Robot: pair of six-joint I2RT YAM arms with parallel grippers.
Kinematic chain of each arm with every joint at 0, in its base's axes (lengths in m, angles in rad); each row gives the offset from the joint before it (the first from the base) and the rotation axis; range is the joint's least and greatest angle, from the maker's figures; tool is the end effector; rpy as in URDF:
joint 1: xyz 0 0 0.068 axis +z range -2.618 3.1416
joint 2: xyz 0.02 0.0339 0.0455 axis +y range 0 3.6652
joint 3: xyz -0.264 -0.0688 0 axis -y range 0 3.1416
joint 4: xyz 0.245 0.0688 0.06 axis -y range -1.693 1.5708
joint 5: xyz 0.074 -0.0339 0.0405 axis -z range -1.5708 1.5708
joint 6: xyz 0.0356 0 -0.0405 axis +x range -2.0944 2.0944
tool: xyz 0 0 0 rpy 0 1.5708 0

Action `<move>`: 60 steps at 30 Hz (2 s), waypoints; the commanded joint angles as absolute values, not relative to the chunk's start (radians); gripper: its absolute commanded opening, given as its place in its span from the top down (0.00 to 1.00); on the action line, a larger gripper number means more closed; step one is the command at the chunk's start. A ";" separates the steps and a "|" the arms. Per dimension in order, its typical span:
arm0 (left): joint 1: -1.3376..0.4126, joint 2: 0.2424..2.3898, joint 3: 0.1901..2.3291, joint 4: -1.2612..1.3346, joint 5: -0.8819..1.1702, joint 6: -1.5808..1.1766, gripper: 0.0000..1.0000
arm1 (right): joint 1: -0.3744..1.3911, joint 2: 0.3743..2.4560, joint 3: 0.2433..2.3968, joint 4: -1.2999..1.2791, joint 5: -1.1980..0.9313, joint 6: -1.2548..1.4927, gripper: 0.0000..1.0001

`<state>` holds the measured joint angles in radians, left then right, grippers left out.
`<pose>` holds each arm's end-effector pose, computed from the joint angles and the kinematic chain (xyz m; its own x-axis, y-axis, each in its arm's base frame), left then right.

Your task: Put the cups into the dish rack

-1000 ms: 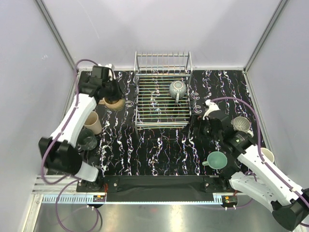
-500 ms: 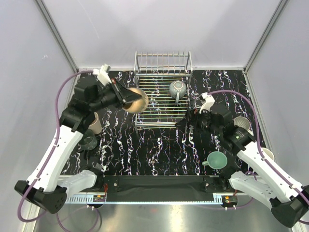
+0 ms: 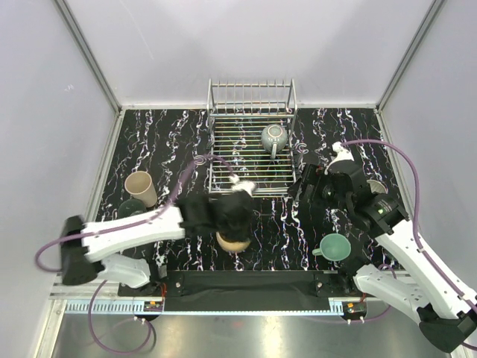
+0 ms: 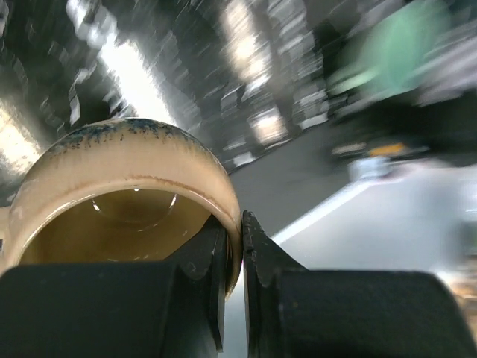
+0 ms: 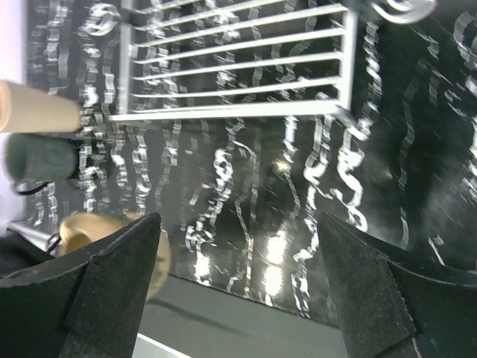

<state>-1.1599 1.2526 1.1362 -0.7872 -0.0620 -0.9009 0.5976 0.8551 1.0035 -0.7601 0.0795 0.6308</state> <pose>0.1041 -0.2333 0.3093 -0.9001 0.1071 -0.4224 0.3127 0.8339 -0.4548 0.1420 0.0932 0.3454 -0.6825 0.2467 -0.6880 -0.1295 0.8856 0.4460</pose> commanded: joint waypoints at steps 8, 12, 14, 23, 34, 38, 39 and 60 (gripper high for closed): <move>-1.333 1.424 1.134 -0.677 -0.282 -0.738 1.00 | 0.603 0.799 0.985 -0.879 0.121 0.695 0.07; -1.335 1.445 1.095 -0.597 -0.212 -0.648 1.00 | 0.603 0.798 0.979 -0.893 0.107 0.683 0.07; -1.335 1.456 1.083 -0.584 -0.175 -0.627 1.00 | 0.603 0.793 0.974 -0.891 0.103 0.684 0.07; -1.333 1.470 1.075 -0.635 -0.042 -0.476 1.00 | 0.601 0.807 0.936 -0.848 0.040 0.683 0.06; -1.332 1.497 1.045 -0.670 -0.015 -0.397 0.76 | 0.603 0.811 0.927 -0.831 0.026 0.683 0.04; -1.331 1.488 1.043 -0.687 -0.049 -0.405 0.74 | 0.601 0.808 0.920 -0.828 0.026 0.683 0.04; -1.331 1.480 1.040 -0.687 -0.052 -0.408 0.74 | 0.603 0.805 0.917 -0.830 0.026 0.684 0.03; -1.335 1.175 1.263 -1.012 -0.277 -0.833 0.28 | 0.601 0.834 0.923 -0.827 0.026 0.657 0.02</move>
<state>-1.3319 1.1618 1.1412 -0.8886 -0.1551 -0.6292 0.5976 0.8307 0.9138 -0.8574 0.0326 0.6754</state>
